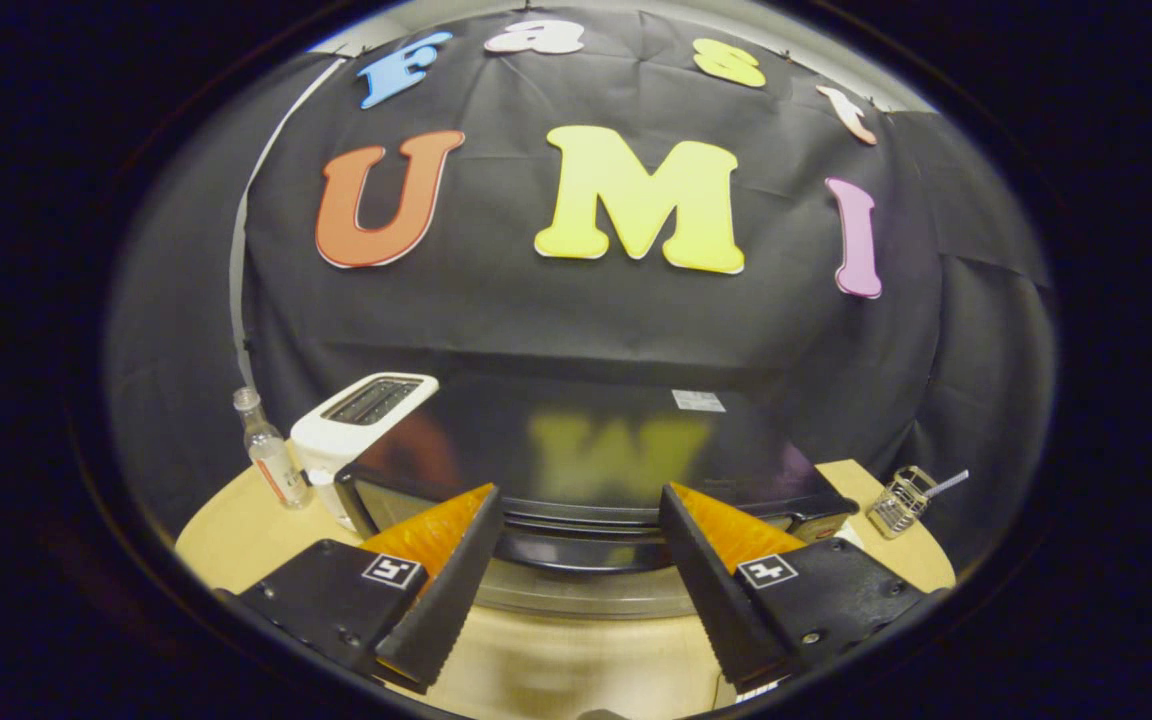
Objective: Open the toaster oven, put the food inside, and close the toaster oven door.
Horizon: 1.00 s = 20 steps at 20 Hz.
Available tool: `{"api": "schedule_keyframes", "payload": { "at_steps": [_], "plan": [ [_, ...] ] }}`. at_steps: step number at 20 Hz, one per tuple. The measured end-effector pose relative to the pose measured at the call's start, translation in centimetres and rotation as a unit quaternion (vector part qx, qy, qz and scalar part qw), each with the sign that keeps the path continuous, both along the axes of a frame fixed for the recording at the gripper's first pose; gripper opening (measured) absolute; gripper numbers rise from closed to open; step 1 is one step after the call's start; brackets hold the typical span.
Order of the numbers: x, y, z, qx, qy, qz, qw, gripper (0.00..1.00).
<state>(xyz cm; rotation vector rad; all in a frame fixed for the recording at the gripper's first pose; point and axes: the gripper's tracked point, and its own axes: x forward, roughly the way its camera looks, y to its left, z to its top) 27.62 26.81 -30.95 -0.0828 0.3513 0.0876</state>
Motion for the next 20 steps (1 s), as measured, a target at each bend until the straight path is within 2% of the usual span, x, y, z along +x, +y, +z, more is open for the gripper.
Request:
{"api": "schedule_keyframes", "payload": {
  "at_steps": [8,20],
  "plan": [
    [-2.6,-0.1,-0.5,0.005,0.011,-0.012,1.0,1.0],
    [-5.4,-0.2,-1.3,0.002,0.027,0.0,1.0,1.0]
  ]
}}
